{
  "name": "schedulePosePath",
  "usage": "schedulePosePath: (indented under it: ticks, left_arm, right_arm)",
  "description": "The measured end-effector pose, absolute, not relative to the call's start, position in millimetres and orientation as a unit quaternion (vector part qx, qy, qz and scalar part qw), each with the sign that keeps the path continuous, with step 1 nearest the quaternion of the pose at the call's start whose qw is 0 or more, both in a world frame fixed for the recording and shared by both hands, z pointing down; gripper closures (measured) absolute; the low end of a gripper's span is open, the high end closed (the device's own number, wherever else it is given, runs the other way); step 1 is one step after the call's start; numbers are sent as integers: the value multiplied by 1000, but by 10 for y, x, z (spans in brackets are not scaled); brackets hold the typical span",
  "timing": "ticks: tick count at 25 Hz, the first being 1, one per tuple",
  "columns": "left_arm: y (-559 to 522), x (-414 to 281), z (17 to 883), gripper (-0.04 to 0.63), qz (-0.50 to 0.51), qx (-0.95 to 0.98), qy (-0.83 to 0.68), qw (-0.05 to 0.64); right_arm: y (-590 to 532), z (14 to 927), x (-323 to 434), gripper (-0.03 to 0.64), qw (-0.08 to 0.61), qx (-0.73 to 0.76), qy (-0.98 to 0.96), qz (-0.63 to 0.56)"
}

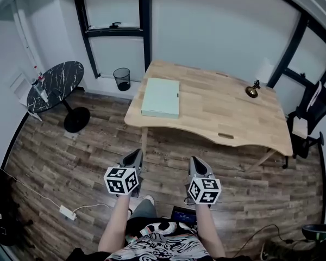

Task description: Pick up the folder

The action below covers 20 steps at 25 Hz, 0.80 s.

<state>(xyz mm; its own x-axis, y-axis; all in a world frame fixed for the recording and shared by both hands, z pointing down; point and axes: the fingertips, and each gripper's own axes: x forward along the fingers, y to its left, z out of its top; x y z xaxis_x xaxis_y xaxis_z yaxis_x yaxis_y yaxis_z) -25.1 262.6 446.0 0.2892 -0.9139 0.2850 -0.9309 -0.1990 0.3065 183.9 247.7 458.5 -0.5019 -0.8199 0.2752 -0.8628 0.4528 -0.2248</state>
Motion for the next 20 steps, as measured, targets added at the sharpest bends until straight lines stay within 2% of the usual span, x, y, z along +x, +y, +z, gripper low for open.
schedulePosePath:
  ticks: [10, 20]
  left_arm:
    - [1930, -476, 4730, 588, 41, 764, -605, 222]
    - [190, -864, 4929, 588, 55, 774, -578, 252]
  right_arm:
    - [1765, 4815, 1645, 612, 78, 489, -849, 183]
    - [200, 4998, 1343, 612, 106, 520, -822, 208]
